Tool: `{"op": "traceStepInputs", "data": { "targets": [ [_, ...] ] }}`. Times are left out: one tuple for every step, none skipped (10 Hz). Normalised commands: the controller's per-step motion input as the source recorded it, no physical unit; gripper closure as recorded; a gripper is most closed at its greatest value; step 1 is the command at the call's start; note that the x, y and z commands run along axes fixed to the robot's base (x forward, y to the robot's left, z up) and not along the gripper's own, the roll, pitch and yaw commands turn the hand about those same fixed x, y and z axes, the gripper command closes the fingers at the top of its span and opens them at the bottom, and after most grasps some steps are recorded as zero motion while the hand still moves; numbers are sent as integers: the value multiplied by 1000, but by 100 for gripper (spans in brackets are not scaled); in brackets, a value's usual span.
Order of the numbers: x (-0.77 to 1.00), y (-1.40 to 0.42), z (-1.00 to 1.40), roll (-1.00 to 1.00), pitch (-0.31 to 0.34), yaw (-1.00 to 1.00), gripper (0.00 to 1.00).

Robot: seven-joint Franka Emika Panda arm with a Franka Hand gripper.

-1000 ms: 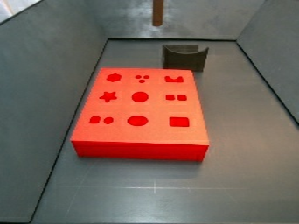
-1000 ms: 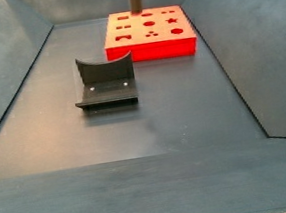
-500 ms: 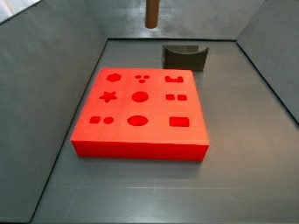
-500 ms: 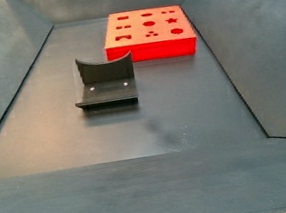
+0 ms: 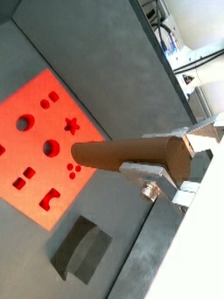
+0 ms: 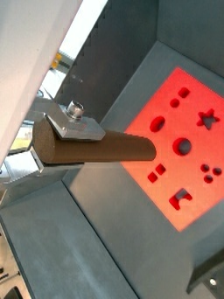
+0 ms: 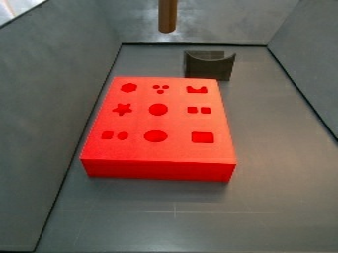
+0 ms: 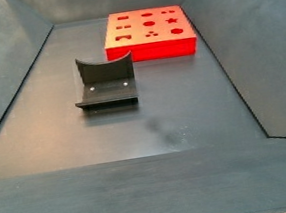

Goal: Pick up the oval object. Move up. Move to above the board. Insert the oval object.
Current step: Insert the oval object.

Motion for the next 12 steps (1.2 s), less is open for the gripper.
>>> {"op": "traceStepInputs", "data": {
  "targets": [
    [0, -20, 0, 0, 0, 0, 100],
    [0, -189, -97, 46, 0, -871, 100],
    [0, -123, -174, 14, 0, -971, 100],
    [0, -66, -231, 0, 0, -1000, 100],
    [0, -43, -254, 0, 0, -1000, 100],
    [0, -31, -260, 0, 0, -1000, 100],
    [0, -26, -271, 0, 0, -1000, 100],
    [0, -20, -277, 0, 0, -1000, 100],
    [0, -9, -294, 0, 0, -1000, 100],
    [0, 0, -306, 0, -10, -1000, 100],
    [0, 0, -314, 0, -11, -1000, 100],
    [0, 0, -314, 0, -10, -1000, 100]
  ]
}}
